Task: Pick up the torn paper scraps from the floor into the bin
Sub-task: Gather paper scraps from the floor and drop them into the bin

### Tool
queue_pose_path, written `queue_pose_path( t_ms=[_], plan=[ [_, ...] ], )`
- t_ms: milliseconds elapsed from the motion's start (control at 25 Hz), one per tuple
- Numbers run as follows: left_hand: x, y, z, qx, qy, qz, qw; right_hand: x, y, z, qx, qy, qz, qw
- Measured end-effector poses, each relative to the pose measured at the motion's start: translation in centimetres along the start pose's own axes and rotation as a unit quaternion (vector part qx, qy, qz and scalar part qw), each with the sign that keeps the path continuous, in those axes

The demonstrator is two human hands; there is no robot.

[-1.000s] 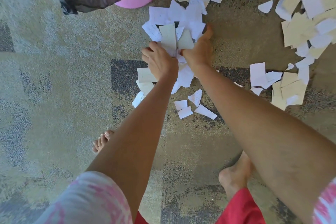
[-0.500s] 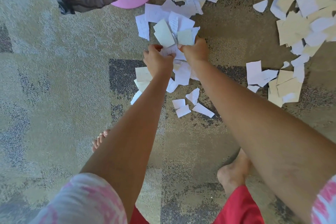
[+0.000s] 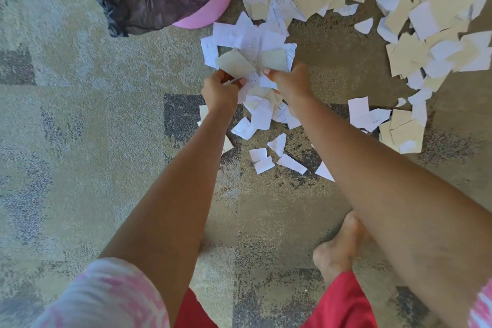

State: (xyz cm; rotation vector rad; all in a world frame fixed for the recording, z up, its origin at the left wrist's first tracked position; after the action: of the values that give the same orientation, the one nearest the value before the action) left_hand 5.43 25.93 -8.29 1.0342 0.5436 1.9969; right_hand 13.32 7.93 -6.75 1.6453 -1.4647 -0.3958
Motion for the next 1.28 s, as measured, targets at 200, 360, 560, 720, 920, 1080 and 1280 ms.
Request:
queue_pose_path(
  t_ms=[200,360,560,720,920,1080,1280],
  plan=[
    [3.1,1.9,1.9,0.002,0.037,0.019,0.999,3.3,3.1,-3.6,0.033,-0.038,0.020,0.999],
    [5.1,4.8,5.9,-0.045,0.046,0.009,0.998,5.7,5.9,-7.2,0.069,-0.063,0.036,0.995],
    [6.9,8.1,11.9,-0.097,0.071,-0.022,0.992,7.1,9.6,-12.0,0.126,-0.122,0.066,0.982],
    [9.5,10.2,17.4,-0.142,0.112,-0.024,0.983,7.0,12.9,-16.5,0.172,-0.164,0.077,0.968],
    [15.0,9.8,21.9,-0.163,0.143,0.017,0.976,5.5,15.1,-21.6,0.223,-0.169,0.081,0.957],
    [19.2,8.6,23.7,-0.202,0.115,0.071,0.970,2.9,16.1,-24.5,0.257,-0.120,0.079,0.956],
    [21.8,4.5,23.2,-0.180,0.090,0.103,0.974,-0.9,16.2,-27.4,0.276,-0.022,0.072,0.958]
  ],
)
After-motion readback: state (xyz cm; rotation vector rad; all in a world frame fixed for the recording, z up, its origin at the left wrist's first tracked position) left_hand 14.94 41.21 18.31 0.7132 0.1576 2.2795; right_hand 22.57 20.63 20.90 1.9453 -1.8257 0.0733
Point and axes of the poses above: each hand's wrist, its own y-axis away from the middle knuckle, its own x-axis out of the back of the hand, z = x × y, the point moved 9 cm from there along -y, towards the middle knuckle
